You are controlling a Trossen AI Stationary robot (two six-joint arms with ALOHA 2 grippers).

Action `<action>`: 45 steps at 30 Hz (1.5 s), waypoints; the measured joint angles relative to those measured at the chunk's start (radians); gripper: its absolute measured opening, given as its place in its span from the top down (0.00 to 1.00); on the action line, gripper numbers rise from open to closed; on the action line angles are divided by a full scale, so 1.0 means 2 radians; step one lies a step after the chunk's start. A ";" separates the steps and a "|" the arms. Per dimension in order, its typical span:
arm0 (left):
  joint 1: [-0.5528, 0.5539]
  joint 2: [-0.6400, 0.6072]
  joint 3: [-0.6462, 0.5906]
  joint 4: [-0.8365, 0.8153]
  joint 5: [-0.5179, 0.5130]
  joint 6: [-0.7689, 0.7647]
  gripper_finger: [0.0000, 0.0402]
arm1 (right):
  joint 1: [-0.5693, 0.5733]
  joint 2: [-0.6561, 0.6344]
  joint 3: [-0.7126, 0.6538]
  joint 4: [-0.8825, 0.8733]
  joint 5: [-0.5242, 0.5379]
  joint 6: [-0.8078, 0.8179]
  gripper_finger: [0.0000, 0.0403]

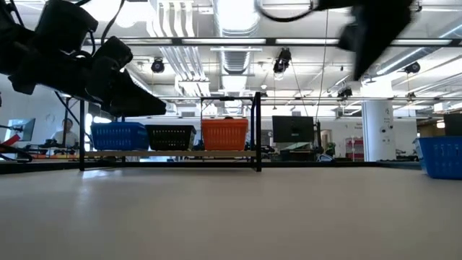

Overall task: Stack baskets on shelf by color
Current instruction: Stack the black basket on top of the other black baskets on the shelf

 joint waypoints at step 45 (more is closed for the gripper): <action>0.000 0.001 -0.003 0.040 0.002 0.034 0.37 | 0.191 0.023 -0.162 0.068 -0.069 0.593 0.95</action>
